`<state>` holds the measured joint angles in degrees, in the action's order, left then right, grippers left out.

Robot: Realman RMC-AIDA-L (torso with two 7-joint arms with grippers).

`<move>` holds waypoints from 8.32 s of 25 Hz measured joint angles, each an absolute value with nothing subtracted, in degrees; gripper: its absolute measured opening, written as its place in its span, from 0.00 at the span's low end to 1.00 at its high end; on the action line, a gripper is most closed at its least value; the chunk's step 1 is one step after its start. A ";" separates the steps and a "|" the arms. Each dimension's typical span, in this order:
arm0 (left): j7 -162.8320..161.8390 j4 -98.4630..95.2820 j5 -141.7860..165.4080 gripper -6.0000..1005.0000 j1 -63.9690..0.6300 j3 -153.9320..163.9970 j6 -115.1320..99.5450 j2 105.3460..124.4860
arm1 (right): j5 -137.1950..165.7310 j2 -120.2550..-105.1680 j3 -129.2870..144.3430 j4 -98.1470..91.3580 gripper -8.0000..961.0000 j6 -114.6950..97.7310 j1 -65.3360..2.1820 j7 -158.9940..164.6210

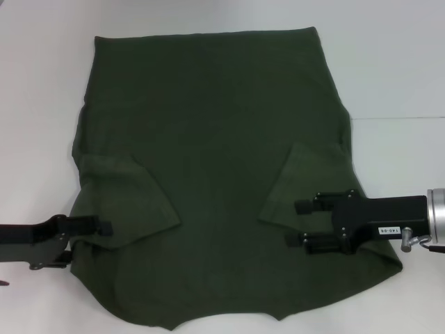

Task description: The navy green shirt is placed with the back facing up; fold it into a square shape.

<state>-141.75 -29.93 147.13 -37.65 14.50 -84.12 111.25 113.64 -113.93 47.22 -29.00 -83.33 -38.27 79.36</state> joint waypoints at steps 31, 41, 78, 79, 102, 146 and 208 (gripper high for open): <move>-142.34 -31.55 148.60 0.34 -37.18 15.56 -83.57 110.64 | 113.39 -114.07 46.68 -29.01 0.80 -82.98 -38.42 80.13; -141.90 -32.08 149.33 0.04 -37.07 15.42 -83.67 110.27 | 113.41 -113.08 41.57 -30.16 0.80 -82.42 -38.84 95.22; -139.09 -31.55 148.99 0.04 -37.79 18.02 -82.10 110.75 | 141.38 -104.77 43.17 -26.75 0.80 -78.04 -42.26 142.73; -139.07 -31.55 148.97 0.04 -37.81 18.02 -82.10 110.75 | 141.40 -104.86 43.28 -26.73 0.80 -77.89 -42.32 142.73; -138.69 -31.03 148.91 0.04 -38.91 18.01 -81.82 110.74 | 141.54 -106.62 46.41 -25.08 0.79 -74.48 -43.67 142.62; -138.60 -30.97 148.71 0.04 -39.77 17.78 -81.17 110.56 | 141.03 -108.10 45.87 -25.00 0.48 -74.59 -46.21 142.26; -132.46 -36.03 150.78 0.04 -37.76 17.54 -107.32 108.45 | 140.62 -106.91 37.43 -39.26 0.09 -98.96 -40.23 128.22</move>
<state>-132.46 -36.03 150.78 -37.76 17.54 -107.32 108.45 140.62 -106.91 37.43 -39.26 -98.96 -40.23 128.22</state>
